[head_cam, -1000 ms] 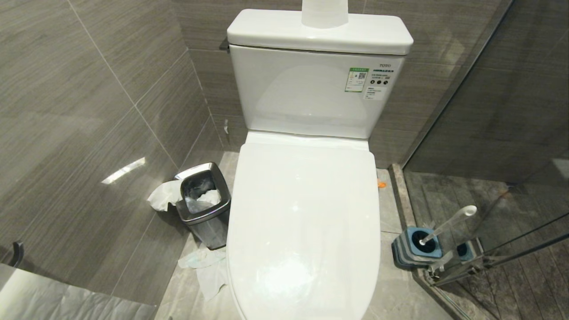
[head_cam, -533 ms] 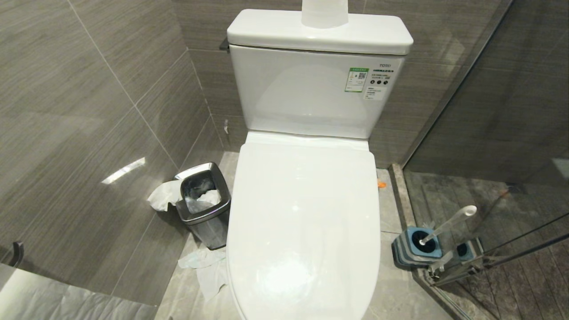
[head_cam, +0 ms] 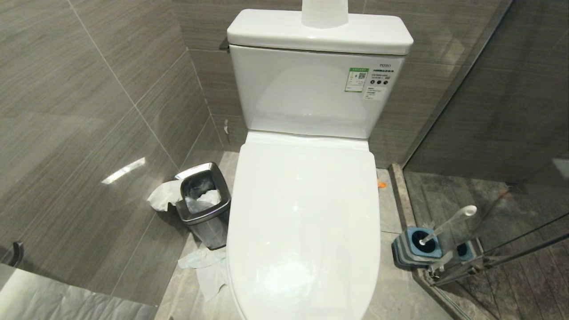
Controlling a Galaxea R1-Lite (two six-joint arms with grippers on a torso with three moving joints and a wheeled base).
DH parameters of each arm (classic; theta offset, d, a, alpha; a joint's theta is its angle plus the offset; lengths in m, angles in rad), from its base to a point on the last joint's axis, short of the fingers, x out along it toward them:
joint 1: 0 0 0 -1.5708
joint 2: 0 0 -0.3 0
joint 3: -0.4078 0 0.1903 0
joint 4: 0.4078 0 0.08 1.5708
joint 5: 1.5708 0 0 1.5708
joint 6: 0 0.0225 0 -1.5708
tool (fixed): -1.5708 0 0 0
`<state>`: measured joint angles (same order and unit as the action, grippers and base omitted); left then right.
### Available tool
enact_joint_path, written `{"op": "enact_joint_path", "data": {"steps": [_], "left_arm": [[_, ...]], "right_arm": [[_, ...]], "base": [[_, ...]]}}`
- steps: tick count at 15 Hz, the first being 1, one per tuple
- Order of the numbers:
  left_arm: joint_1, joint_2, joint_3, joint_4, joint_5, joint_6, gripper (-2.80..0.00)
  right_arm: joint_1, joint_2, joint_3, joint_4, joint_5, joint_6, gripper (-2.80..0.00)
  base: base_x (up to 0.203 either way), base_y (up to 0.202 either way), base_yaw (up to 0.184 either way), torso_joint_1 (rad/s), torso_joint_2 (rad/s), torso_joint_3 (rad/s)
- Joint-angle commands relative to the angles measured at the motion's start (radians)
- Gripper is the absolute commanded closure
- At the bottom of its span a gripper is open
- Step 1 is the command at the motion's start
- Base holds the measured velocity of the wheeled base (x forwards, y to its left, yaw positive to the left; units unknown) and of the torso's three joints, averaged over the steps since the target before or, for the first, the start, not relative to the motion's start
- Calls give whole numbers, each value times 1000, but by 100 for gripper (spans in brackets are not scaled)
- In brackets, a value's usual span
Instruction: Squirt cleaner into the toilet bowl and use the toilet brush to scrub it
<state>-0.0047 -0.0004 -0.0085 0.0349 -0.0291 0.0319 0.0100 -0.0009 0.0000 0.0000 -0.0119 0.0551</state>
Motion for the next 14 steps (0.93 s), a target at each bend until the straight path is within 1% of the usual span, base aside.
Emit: {"op": "enact_joint_path", "data": {"steps": [1,3,14], "left_arm": [[0,2,-1,0,12,-10,0],[0,0,-1,0,19,-21,0],[0,0,-1,0,21,-21,0]], "right_arm": [[0,1,0,0,0,0,0],[1,1,0,-2,0,0,0],[1,1,0,-1,1,0,0]], "base": [[0,0,0,0,0,0],[0,0,0,0,0,0],[0,0,0,0,0,0]]}}
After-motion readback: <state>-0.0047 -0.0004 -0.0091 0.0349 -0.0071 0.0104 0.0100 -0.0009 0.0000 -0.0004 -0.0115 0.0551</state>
